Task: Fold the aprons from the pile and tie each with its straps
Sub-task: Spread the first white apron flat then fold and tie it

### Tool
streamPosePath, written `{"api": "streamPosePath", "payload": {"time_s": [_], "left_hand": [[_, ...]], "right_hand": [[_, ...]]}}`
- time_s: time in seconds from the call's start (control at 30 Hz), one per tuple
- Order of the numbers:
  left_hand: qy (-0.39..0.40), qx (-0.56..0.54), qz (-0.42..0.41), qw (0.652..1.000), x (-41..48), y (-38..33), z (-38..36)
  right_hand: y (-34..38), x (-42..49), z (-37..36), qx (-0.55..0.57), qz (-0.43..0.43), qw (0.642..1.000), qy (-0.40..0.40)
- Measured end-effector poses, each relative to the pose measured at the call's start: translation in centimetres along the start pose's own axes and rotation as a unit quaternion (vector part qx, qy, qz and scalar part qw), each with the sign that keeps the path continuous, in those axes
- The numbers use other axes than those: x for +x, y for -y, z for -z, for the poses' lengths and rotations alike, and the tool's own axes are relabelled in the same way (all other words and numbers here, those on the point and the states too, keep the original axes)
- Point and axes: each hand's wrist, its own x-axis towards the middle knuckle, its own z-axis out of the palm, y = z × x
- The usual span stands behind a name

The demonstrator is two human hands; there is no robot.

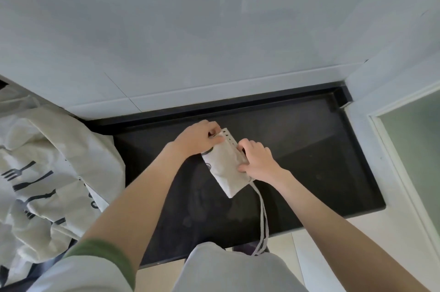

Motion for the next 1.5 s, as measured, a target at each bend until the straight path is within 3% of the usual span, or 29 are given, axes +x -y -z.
{"api": "streamPosePath", "payload": {"time_s": [0.07,0.17,0.33,0.53,0.77,0.87,1.1,1.33,1.5], "left_hand": [[0.027,-0.001,0.018,0.999,-0.8,0.8,-0.2],[-0.01,0.015,0.085,0.996,-1.9,0.7,-2.1],[-0.009,0.192,0.152,0.97,-2.0,-0.7,-4.6],[-0.01,0.193,0.156,0.969,-2.9,-0.1,-5.4],[-0.019,0.219,0.116,0.969,-3.5,0.8,-5.3],[-0.022,0.222,0.122,0.967,-3.6,0.7,-5.4],[-0.041,0.165,0.17,0.971,-3.3,0.1,-5.4],[-0.038,0.174,0.173,0.969,-3.3,-0.1,-5.3],[-0.023,0.219,0.165,0.961,-3.1,0.0,-5.7]], "right_hand": [[-0.3,0.1,0.2,-0.027,0.01,0.999,-0.014],[-0.1,0.3,-0.2,-0.098,0.027,0.994,-0.05],[0.7,-0.7,-3.1,-0.135,0.043,0.983,-0.119],[-0.9,-1.0,-4.0,-0.193,0.024,0.977,-0.086],[-0.2,-1.0,-3.9,-0.151,0.027,0.959,-0.238],[0.0,-0.4,-3.3,-0.12,0.019,0.963,-0.241],[-1.2,0.3,-2.1,-0.049,0.124,0.971,-0.199],[-0.4,0.4,-1.2,-0.019,0.06,0.99,-0.126],[-1.0,0.9,-1.8,-0.055,-0.013,0.99,-0.131]]}}
